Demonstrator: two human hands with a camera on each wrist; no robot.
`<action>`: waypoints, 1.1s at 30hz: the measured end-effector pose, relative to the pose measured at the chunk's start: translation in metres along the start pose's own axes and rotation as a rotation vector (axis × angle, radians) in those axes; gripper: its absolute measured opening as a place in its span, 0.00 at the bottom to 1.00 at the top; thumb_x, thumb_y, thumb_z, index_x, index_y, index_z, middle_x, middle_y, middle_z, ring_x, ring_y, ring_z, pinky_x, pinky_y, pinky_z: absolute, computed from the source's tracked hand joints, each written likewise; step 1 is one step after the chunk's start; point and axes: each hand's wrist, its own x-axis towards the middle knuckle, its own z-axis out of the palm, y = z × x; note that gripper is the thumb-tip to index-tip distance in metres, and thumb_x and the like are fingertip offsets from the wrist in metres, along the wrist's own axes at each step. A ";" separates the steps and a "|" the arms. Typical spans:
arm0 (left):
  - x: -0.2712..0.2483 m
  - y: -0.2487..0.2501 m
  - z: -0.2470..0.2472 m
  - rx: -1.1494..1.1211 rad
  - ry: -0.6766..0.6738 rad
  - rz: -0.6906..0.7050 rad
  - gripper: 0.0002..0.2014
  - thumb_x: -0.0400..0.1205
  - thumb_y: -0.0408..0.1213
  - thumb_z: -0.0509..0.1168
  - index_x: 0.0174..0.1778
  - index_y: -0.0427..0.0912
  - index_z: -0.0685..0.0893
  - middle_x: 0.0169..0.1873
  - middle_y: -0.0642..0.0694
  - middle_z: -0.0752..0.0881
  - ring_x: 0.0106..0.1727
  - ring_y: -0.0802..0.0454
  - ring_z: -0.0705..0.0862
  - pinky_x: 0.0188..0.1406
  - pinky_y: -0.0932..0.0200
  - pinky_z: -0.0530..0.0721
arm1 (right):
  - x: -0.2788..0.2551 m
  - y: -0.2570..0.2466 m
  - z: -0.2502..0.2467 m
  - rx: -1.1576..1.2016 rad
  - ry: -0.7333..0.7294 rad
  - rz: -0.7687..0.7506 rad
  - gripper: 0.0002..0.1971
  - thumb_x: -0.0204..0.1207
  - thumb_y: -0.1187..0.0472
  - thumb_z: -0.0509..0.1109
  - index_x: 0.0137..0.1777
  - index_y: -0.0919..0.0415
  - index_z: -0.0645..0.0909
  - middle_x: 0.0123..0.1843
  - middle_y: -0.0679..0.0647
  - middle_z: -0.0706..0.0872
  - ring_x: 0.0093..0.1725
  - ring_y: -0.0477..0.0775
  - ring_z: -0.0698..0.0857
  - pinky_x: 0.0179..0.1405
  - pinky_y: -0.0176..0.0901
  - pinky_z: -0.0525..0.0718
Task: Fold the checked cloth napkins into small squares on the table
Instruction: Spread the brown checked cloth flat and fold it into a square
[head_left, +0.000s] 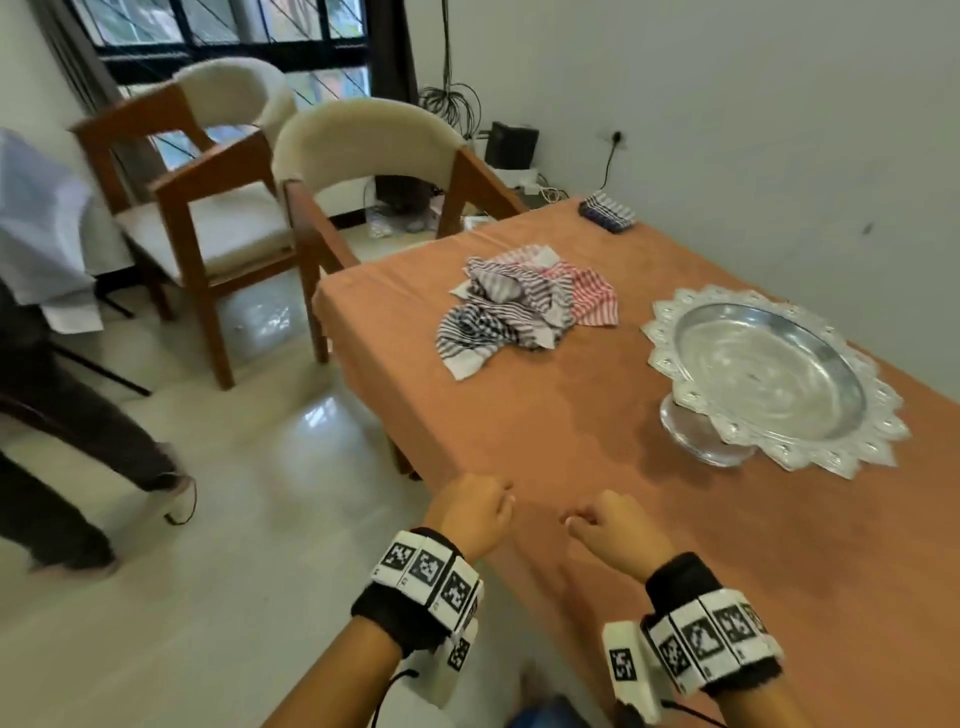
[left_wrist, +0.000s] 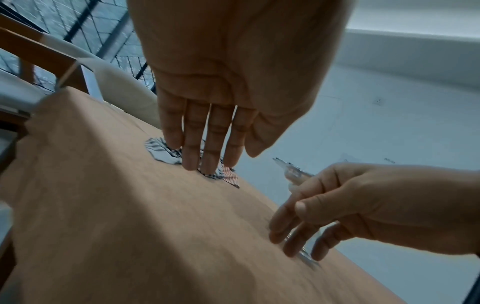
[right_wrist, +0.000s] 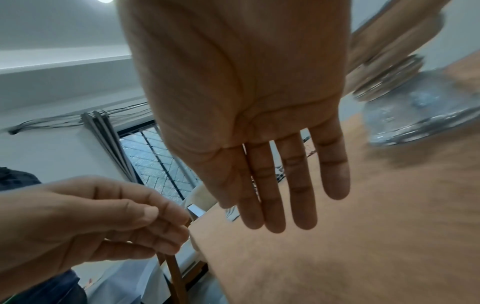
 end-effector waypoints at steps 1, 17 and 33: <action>-0.001 -0.009 -0.007 -0.026 0.025 -0.001 0.16 0.84 0.40 0.54 0.65 0.43 0.79 0.58 0.41 0.85 0.61 0.42 0.82 0.57 0.51 0.80 | 0.010 -0.012 0.001 -0.011 -0.005 -0.017 0.16 0.78 0.57 0.63 0.50 0.71 0.85 0.49 0.64 0.90 0.50 0.60 0.87 0.46 0.47 0.81; 0.174 -0.136 -0.140 0.012 0.022 0.117 0.22 0.81 0.40 0.50 0.65 0.38 0.80 0.57 0.37 0.85 0.57 0.39 0.84 0.56 0.48 0.80 | 0.310 -0.097 -0.114 -0.011 0.434 0.099 0.18 0.78 0.61 0.63 0.66 0.67 0.73 0.59 0.65 0.82 0.58 0.67 0.81 0.52 0.54 0.82; 0.275 -0.107 -0.190 -0.119 0.061 0.701 0.26 0.76 0.40 0.58 0.66 0.26 0.76 0.61 0.28 0.81 0.62 0.30 0.80 0.64 0.40 0.77 | 0.235 -0.166 -0.127 0.118 0.923 -0.151 0.17 0.79 0.49 0.59 0.36 0.61 0.74 0.27 0.50 0.71 0.27 0.48 0.67 0.28 0.43 0.59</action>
